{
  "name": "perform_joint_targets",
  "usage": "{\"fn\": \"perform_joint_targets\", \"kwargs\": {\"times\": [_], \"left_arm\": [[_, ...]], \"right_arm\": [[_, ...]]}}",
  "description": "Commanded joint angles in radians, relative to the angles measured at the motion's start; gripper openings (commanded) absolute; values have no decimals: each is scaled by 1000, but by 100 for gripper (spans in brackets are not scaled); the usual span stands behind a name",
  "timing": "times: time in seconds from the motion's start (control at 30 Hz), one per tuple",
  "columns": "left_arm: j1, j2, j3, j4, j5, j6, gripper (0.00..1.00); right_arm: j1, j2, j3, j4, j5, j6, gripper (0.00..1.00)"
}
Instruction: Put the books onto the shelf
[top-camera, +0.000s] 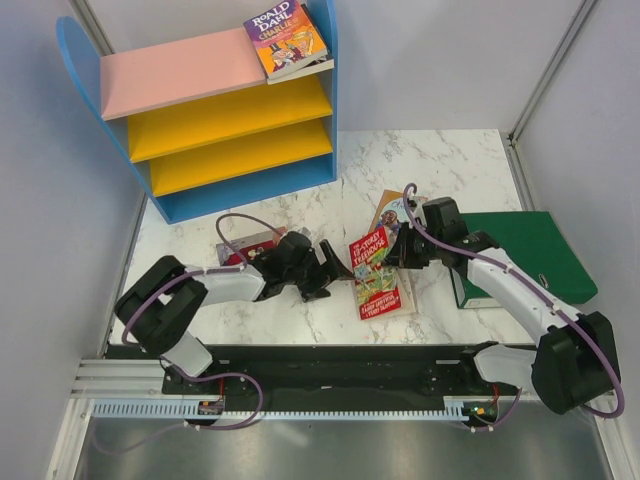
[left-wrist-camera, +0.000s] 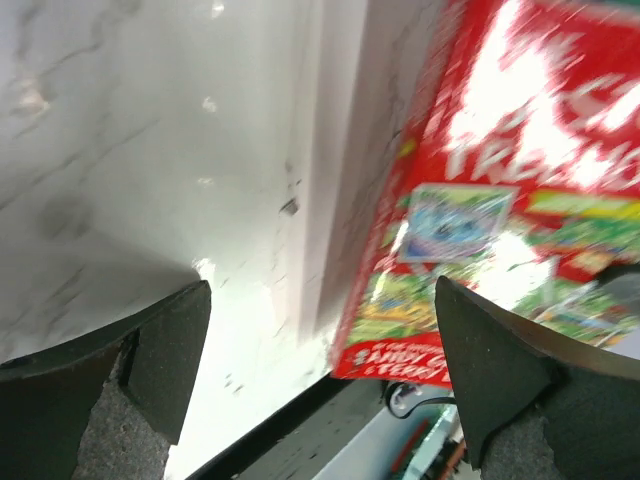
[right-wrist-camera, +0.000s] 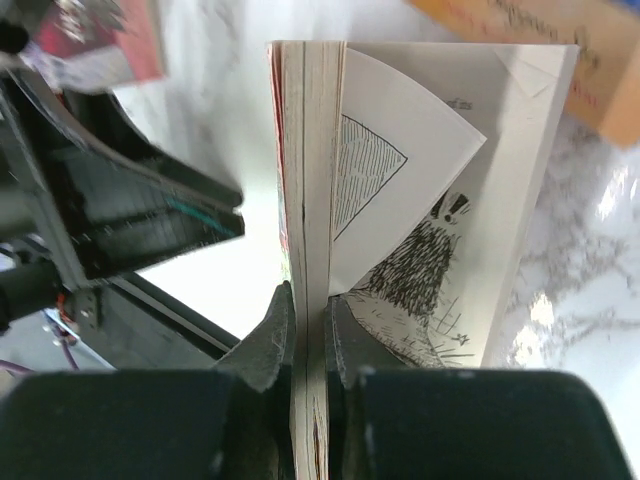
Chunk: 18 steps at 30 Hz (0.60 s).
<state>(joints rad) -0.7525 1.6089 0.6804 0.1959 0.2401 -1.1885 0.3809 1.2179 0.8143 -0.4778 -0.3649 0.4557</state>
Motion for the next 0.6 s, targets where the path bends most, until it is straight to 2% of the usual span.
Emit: {"fn": "perform_joint_targets", "kwargs": {"times": [0.0,0.03,0.13,0.17,0.27,0.4,0.57], "left_arm": [[1,-127,-91,-44,-90,93,100],[1,-139,-143,-9,-88,83,100],[-1,-168,-276,259,-78,49,100],[-4,-168,-310,460,-71,44,99],[-7,-141,-389,745,-62,36,99],[-21,-93,-375,890,-33,58,99],[-30,-49,-340,979,-36,56,99]], "right_arm": [[-19,17,89,106,-83,20,2],[-22,17,88,119,-119,29,1],[-28,12,76,175,-170,72,1],[-30,12,72,188,-196,86,1],[-34,12,63,206,-227,95,1],[-34,6,31,257,-273,129,1],[-36,14,2,306,-331,161,1]]}}
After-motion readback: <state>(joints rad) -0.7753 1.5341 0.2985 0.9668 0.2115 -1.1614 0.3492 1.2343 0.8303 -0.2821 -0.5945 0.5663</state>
